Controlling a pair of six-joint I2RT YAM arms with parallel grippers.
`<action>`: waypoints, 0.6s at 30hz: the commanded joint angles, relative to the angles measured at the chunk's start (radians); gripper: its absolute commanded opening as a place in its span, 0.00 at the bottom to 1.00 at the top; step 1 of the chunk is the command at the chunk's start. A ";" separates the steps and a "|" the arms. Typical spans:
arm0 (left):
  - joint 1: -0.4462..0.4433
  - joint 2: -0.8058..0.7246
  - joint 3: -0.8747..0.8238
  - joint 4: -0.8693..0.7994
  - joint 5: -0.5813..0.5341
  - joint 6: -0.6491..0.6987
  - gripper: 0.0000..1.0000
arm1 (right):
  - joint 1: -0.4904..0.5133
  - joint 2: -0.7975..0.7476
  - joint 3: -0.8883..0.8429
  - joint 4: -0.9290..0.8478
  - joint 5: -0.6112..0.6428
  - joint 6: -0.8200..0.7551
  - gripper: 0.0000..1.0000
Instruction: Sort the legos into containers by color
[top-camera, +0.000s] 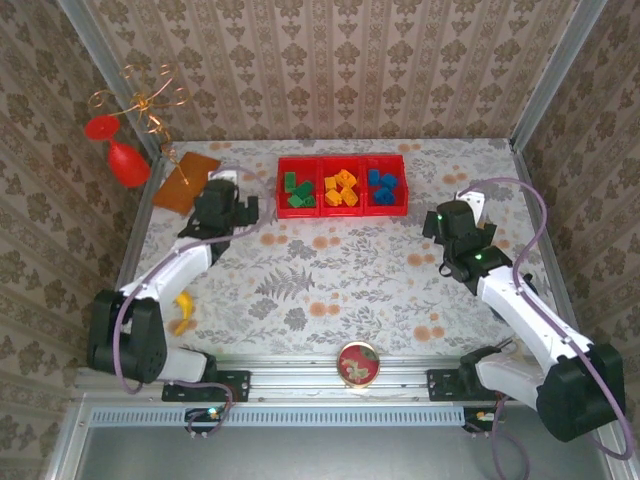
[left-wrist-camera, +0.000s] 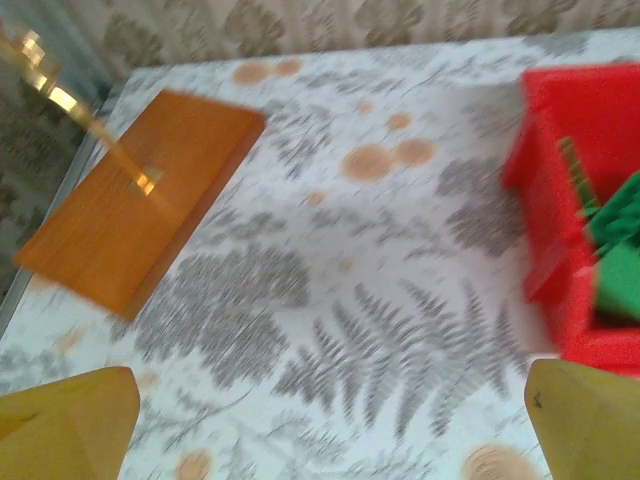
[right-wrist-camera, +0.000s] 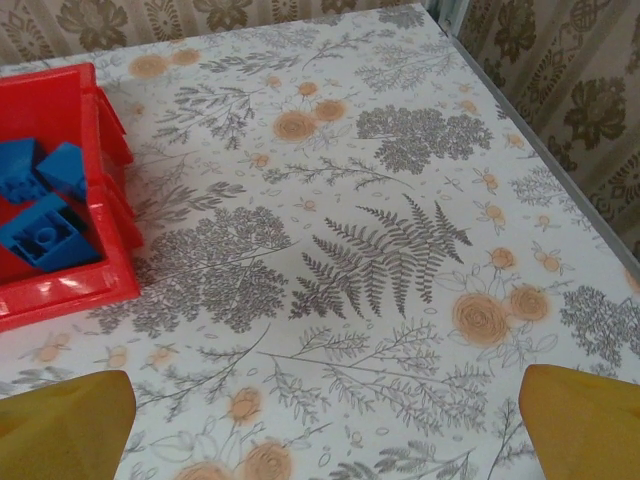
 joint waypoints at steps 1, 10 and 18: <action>0.060 -0.086 -0.118 0.151 -0.019 0.008 1.00 | -0.012 0.030 -0.056 0.174 0.063 -0.115 1.00; 0.240 -0.136 -0.406 0.537 0.131 0.086 1.00 | -0.074 0.076 -0.182 0.414 -0.022 -0.205 1.00; 0.287 0.004 -0.498 0.820 0.203 0.120 1.00 | -0.152 0.121 -0.290 0.691 -0.161 -0.250 1.00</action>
